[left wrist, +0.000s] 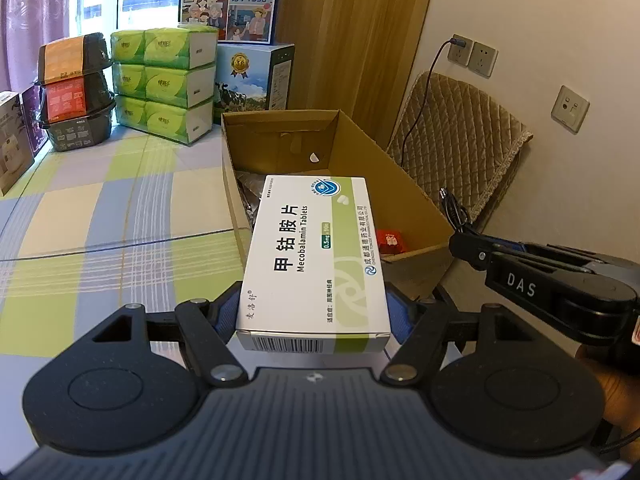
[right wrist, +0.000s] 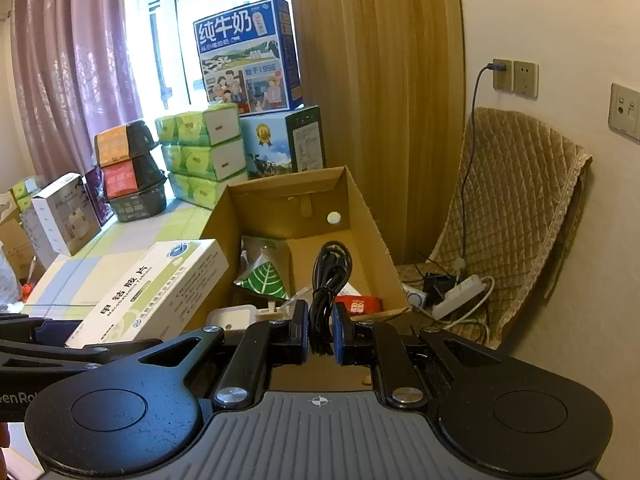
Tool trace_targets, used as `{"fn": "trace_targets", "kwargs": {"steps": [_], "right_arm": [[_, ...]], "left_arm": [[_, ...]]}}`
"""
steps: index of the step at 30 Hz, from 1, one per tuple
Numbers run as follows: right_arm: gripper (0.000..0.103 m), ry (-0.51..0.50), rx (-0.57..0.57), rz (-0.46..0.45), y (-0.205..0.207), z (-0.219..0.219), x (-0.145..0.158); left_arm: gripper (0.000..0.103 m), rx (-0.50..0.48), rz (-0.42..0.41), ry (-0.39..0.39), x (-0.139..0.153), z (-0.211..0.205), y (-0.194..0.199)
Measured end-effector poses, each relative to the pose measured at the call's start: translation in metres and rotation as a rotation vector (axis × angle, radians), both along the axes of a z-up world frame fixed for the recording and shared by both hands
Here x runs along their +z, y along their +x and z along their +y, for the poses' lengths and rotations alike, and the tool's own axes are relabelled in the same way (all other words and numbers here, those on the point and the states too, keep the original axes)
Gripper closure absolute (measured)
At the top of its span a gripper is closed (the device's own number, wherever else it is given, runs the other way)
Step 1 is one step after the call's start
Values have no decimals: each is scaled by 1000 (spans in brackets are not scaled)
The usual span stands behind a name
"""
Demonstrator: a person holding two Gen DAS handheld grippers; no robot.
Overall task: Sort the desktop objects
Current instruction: 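Carry the medicine box with the left gripper while the right gripper carries the cable to the cardboard box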
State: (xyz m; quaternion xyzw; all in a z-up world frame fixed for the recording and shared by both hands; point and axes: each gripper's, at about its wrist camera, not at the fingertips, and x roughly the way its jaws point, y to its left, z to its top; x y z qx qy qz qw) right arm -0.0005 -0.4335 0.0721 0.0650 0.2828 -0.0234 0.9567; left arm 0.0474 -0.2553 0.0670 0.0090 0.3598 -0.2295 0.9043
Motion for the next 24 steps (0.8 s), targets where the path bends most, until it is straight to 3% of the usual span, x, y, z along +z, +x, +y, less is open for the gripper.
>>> {"fn": "trace_targets", "kwargs": {"steps": [24], "right_arm": [[94, -35, 18, -4, 29, -6, 4]], "left_arm": [[36, 23, 10, -18, 0, -14, 36]]}}
